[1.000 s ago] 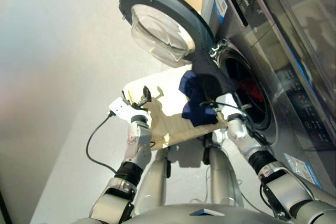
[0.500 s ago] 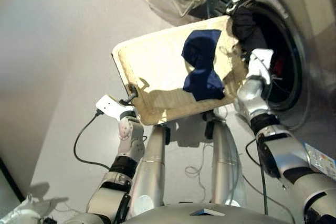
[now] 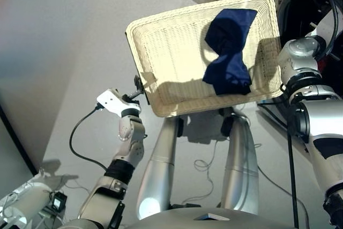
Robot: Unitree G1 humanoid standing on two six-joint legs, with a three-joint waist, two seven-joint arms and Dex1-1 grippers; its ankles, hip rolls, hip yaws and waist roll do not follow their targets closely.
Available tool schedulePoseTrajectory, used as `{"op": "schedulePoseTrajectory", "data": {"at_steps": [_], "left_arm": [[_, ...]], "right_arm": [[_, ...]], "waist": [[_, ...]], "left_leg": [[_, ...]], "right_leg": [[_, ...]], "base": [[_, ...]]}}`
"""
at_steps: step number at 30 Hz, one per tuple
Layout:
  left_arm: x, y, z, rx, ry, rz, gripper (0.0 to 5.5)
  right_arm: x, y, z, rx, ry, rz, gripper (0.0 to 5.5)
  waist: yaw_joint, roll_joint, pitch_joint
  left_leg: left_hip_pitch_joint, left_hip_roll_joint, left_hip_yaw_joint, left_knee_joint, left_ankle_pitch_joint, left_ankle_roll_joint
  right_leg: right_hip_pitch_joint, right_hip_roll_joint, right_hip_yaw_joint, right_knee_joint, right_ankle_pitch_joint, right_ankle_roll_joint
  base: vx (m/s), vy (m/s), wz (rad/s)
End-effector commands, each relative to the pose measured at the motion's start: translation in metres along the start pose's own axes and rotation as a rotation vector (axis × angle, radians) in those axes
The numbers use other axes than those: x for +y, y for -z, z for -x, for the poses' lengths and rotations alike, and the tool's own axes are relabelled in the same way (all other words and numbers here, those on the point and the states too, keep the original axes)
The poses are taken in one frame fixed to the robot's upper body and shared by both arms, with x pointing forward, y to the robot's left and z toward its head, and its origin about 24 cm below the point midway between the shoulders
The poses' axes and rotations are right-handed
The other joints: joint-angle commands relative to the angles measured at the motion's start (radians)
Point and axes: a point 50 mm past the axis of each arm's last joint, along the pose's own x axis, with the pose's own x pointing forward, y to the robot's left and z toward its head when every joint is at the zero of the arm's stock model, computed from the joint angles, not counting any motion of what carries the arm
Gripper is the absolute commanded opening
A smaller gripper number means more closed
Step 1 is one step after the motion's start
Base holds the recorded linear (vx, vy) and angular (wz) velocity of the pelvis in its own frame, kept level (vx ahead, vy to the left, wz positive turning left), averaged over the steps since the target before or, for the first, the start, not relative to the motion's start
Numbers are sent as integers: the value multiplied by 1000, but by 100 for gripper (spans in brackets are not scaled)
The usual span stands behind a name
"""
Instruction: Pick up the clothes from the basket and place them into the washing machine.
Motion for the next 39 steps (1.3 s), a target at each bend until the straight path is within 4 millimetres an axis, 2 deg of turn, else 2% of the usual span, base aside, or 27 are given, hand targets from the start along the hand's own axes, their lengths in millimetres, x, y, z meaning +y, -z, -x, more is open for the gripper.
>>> {"op": "schedulePoseTrajectory", "data": {"at_steps": [1,5,11,15,16,19,20,25,28,31,35,39], "left_arm": [[11,-5,7,-30,-8,6,550],[14,0,7,-10,-26,21,550],[23,5,7,16,-47,32,550],[32,9,7,48,-55,44,550],[34,9,7,50,-50,46,550],[35,9,7,56,-37,53,550],[35,8,6,55,-28,51,550],[29,7,3,51,8,55,550],[26,7,2,53,29,48,550],[21,8,0,56,44,48,550],[15,6,-2,45,59,49,550],[3,-3,-8,4,101,40,550]], "right_arm": [[-10,-23,-16,-106,-4,-31,550],[-2,-3,-5,-68,-126,-51,550],[9,38,22,-7,-384,-101,550],[14,67,40,12,-618,22,550],[13,72,41,27,-644,42,550],[23,84,61,31,-796,106,550],[28,86,70,24,-869,132,550],[43,87,94,6,-1009,155,550],[53,89,116,15,-1119,152,550],[59,89,127,24,-1151,138,550],[64,83,129,34,-1145,111,550],[71,65,124,12,-1118,71,550]], "waist": [[-17,46,-81],[-33,35,-77],[-52,16,-72],[-56,3,-69],[-55,2,-70],[-50,-4,-70],[-46,-5,-70],[-30,-1,-67],[-15,5,-61],[-2,12,-48],[9,24,-29],[21,50,8]], "left_leg": [[19,-28,33,-47,4,85],[53,-21,32,-70,9,79],[123,-5,28,-149,28,70],[167,3,25,-204,43,64],[174,3,23,-214,45,63],[195,8,23,-255,60,59],[198,9,22,-270,67,58],[191,9,18,-293,82,59],[166,6,13,-280,84,62],[129,1,9,-247,83,65],[86,-5,8,-204,79,67],[4,-25,10,-113,60,71]], "right_leg": [[-3,39,-22,7,99,68],[34,44,-24,-23,102,67],[107,47,-34,-104,114,66],[145,48,-48,-155,119,64],[152,48,-50,-167,120,64],[166,49,-58,-200,127,64],[168,49,-59,-210,129,64],[153,52,-57,-211,129,65],[115,50,-58,-177,121,66],[72,47,-54,-119,111,69],[23,42,-49,-54,100,70],[-58,37,-40,44,76,70]], "base": [[0,0,0],[0,0,0],[0,0,0],[-17,-39,-6],[0,0,0],[0,0,0],[0,0,0],[0,0,0],[0,0,0],[0,0,0],[0,0,0],[0,0,0]]}}
